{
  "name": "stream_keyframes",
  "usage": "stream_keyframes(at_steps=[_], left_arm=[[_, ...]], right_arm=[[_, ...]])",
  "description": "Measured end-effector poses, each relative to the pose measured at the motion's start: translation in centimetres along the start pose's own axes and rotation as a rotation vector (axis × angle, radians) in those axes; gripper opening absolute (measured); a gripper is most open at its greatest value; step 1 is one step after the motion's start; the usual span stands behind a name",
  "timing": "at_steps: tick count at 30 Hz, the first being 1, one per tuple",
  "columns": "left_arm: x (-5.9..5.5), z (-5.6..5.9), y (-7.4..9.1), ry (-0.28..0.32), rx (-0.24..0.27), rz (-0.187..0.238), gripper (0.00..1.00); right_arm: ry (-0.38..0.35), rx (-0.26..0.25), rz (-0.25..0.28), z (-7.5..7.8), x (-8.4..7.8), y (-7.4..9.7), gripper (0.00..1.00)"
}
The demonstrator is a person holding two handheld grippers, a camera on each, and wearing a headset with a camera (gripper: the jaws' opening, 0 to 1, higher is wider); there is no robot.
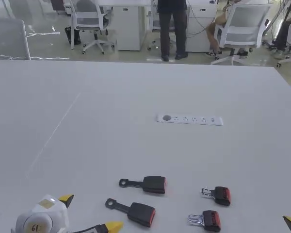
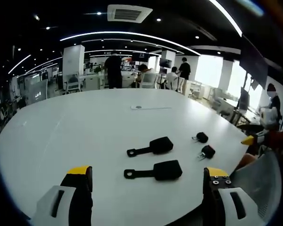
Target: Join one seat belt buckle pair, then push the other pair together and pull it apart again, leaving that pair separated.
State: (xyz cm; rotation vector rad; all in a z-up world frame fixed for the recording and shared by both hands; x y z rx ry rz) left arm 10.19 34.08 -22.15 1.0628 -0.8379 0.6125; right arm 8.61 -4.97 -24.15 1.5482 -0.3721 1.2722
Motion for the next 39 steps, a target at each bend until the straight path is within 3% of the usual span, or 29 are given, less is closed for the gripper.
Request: stream_keyframes(at_steps=[14, 39], left_arm=[[0.12, 0.08, 0.03, 0.0, -0.009, 0.004, 1.0], [0.14, 0.67, 0.6, 0.001, -0.023, 0.004, 1.0]], right_arm=[[0.006, 0.028, -0.004, -0.66, -0.28, -0.05, 0.96], [0.01, 0.006, -0.004, -0.38, -0.24, 0.83, 0.97]])
Point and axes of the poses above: the centre of the closed fingertips' face, and the gripper's own axes: y roughly backward along the fingers, z roughly to its right, x roughly out of its top, the point moved 3 cm from there along y, roughly backward along the fingers, and after that the axes turned 8 degrees about y, right-handed, at the moved point
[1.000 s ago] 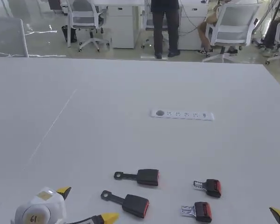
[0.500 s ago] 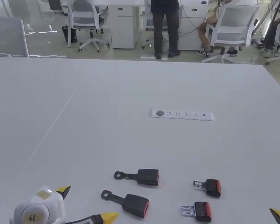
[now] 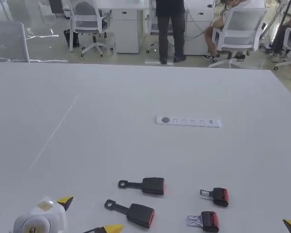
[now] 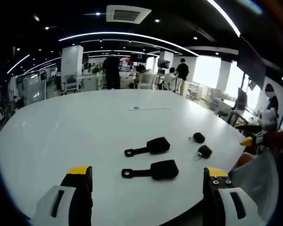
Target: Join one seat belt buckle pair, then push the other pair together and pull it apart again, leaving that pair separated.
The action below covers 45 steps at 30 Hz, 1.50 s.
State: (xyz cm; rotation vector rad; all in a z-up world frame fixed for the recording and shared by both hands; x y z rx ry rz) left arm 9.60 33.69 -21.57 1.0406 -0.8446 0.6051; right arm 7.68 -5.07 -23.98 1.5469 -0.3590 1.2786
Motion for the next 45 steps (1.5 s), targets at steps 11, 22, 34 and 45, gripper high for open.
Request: stream_keyframes(at_steps=[11, 22, 34, 45], left_arm=[[-0.2, 0.3, -0.1, 0.003, -0.008, 0.002, 1.0], [-0.9, 0.6, -0.7, -0.006, -0.033, -0.022, 1.0], [-1.1, 1.6, -1.4, -0.055, -0.068, -0.053, 0.96], [-0.3, 2.4, -3.3, -0.135, -0.139, -0.1, 0.92]], right_arm=[[0.005, 0.007, -0.002, -0.3, 0.0, -0.1, 0.97], [0.022, 0.037, -0.017, -0.9, -0.1, -0.7, 0.97], [0.092, 0.136, -0.052, -2.0, -0.3, -2.1, 0.96], [0.192, 0.232, -0.088, -2.7, 0.4, -4.7, 0.94]])
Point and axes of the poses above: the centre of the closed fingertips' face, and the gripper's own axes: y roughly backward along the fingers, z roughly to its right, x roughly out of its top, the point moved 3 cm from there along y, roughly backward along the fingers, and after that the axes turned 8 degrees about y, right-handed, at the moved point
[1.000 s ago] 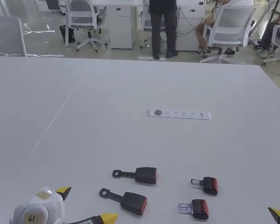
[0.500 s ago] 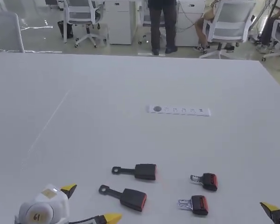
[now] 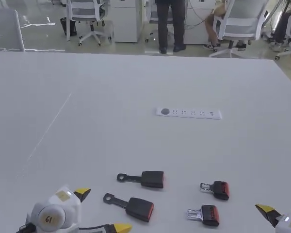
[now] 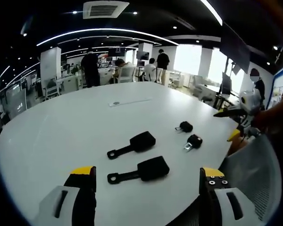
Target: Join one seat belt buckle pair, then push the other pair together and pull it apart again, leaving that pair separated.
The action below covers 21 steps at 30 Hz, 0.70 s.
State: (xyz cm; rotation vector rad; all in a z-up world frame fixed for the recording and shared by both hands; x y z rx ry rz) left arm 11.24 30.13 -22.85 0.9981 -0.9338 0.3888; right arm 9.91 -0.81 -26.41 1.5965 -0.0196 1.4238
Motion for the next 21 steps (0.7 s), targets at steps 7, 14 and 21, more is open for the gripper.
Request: stream_keyframes(at_steps=[7, 14, 21], left_arm=[[-0.3, -0.3, -1.8, -0.05, -0.043, -0.058, 0.9], [-0.5, -0.3, -3.6, -0.125, -0.092, -0.104, 0.87], [-1.5, 0.0, -5.5, -0.228, -0.152, -0.186, 0.81]], right_arm=[[0.027, 0.055, -0.021, 0.5, 0.2, -1.8, 0.92], [0.065, 0.151, -0.064, 0.4, -0.5, -3.7, 0.87], [0.117, 0.229, -0.092, 0.4, -0.4, -5.6, 0.82]])
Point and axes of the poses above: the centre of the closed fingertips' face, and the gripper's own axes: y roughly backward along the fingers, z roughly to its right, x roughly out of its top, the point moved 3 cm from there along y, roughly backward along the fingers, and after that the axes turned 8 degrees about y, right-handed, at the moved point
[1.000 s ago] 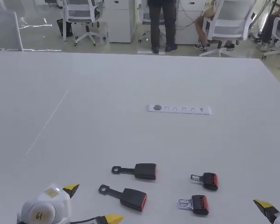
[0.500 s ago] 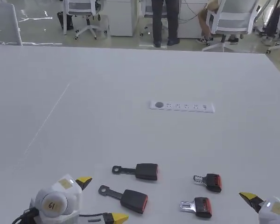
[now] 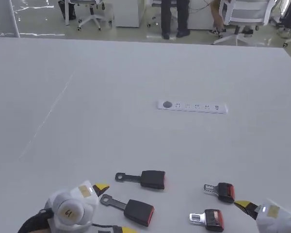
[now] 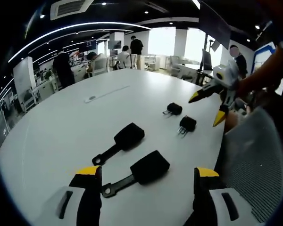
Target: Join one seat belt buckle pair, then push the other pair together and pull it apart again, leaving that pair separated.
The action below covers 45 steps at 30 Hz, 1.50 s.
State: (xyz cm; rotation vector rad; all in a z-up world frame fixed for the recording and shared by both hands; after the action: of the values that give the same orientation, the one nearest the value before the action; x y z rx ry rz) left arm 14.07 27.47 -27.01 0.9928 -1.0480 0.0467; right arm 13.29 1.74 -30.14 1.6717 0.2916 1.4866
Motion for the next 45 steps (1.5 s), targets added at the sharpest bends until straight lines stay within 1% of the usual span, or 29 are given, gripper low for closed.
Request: stream_keyframes(at_steps=[2, 3, 4, 8, 10, 11, 12, 13, 15, 17, 18, 20, 23, 24, 25, 27, 28, 30, 32, 33, 36, 37, 38, 41, 42, 44, 45], left_arm=[[-0.3, 0.0, -0.7, -0.022, -0.02, -0.022, 0.79], [-0.3, -0.1, -1.0, -0.047, -0.028, -0.03, 0.78], [-0.3, -0.2, -1.3, -0.064, -0.03, -0.033, 0.77], [-0.3, -0.6, -2.4, -0.084, -0.05, -0.054, 0.77], [-0.4, -0.7, -2.9, -0.109, -0.069, -0.064, 0.75], [-0.4, -0.8, -3.3, -0.135, -0.081, -0.07, 0.74], [-0.4, -0.9, -3.5, -0.148, -0.087, -0.072, 0.72], [-0.5, -0.9, -3.9, -0.161, -0.095, -0.081, 0.7], [-0.7, -1.0, -4.4, -0.18, -0.109, -0.1, 0.7], [-0.8, -1.1, -5.0, -0.213, -0.123, -0.111, 0.69], [-0.9, -1.1, -5.3, -0.23, -0.131, -0.127, 0.69], [-0.9, -1.1, -5.7, -0.246, -0.137, -0.138, 0.69], [-1.0, -1.1, -6.4, -0.288, -0.166, -0.152, 0.68], [-1.2, -1.2, -6.7, -0.326, -0.182, -0.163, 0.65], [-1.2, -1.2, -7.0, -0.351, -0.194, -0.165, 0.61], [-1.6, -1.3, -7.4, -0.381, -0.216, -0.194, 0.56], [-1.7, -1.4, -7.6, -0.389, -0.213, -0.206, 0.57], [-1.7, -1.5, -8.1, -0.4, -0.231, -0.213, 0.59], [-1.9, -1.7, -8.5, -0.422, -0.25, -0.232, 0.59], [-2.1, -1.7, -8.7, -0.44, -0.269, -0.247, 0.59], [-2.5, -2.0, -9.2, -0.475, -0.291, -0.277, 0.59], [-2.6, -1.9, -9.2, -0.469, -0.31, -0.281, 0.59], [-2.3, -2.0, -9.3, -0.472, -0.307, -0.274, 0.58], [-2.3, -2.1, -9.4, -0.482, -0.328, -0.275, 0.61], [-2.3, -1.9, -9.3, -0.493, -0.344, -0.275, 0.6], [-2.5, -1.7, -9.2, -0.497, -0.366, -0.283, 0.55], [-2.5, -1.6, -9.2, -0.498, -0.37, -0.284, 0.54]], right_arm=[[0.01, 0.016, -0.003, 0.4, 0.1, -0.5, 0.82], [0.017, 0.025, -0.003, 0.7, 0.2, -0.7, 0.81], [0.019, 0.029, -0.004, 0.7, 0.2, -0.8, 0.8], [0.034, 0.062, -0.021, 1.3, 0.2, -1.7, 0.79], [0.042, 0.085, -0.033, 1.4, 0.1, -2.1, 0.78], [0.048, 0.101, -0.039, 1.5, 0.1, -2.3, 0.77], [0.054, 0.111, -0.043, 1.5, 0.0, -2.5, 0.76], [0.063, 0.128, -0.05, 1.5, -0.1, -2.8, 0.76], [0.076, 0.144, -0.065, 1.6, -0.3, -3.1, 0.75], [0.082, 0.169, -0.078, 1.6, -0.5, -3.5, 0.74], [0.088, 0.182, -0.087, 1.6, -0.8, -3.7, 0.74], [0.102, 0.194, -0.103, 1.7, -1.1, -3.9, 0.73], [0.112, 0.212, -0.111, 2.1, -1.2, -4.1, 0.72], [0.113, 0.22, -0.115, 2.1, -1.3, -4.2, 0.71], [0.115, 0.227, -0.117, 2.2, -1.3, -4.3, 0.7], [0.118, 0.241, -0.126, 2.2, -1.5, -4.5, 0.68], [0.121, 0.247, -0.129, 2.2, -1.5, -4.5, 0.68], [0.139, 0.263, -0.141, 2.2, -1.6, -4.8, 0.67], [0.154, 0.274, -0.147, 2.1, -1.6, -4.9, 0.66], [0.164, 0.286, -0.151, 2.1, -1.6, -5.0, 0.64], [0.181, 0.301, -0.161, 2.0, -1.7, -5.1, 0.61], [0.19, 0.301, -0.156, 2.0, -1.7, -5.1, 0.6], [0.191, 0.302, -0.158, 2.1, -1.7, -5.1, 0.6], [0.2, 0.305, -0.159, 2.3, -1.7, -5.1, 0.58], [0.208, 0.307, -0.159, 2.3, -1.7, -5.1, 0.57], [0.217, 0.308, -0.161, 2.4, -1.7, -5.1, 0.55], [0.22, 0.308, -0.163, 2.5, -1.7, -5.1, 0.54]])
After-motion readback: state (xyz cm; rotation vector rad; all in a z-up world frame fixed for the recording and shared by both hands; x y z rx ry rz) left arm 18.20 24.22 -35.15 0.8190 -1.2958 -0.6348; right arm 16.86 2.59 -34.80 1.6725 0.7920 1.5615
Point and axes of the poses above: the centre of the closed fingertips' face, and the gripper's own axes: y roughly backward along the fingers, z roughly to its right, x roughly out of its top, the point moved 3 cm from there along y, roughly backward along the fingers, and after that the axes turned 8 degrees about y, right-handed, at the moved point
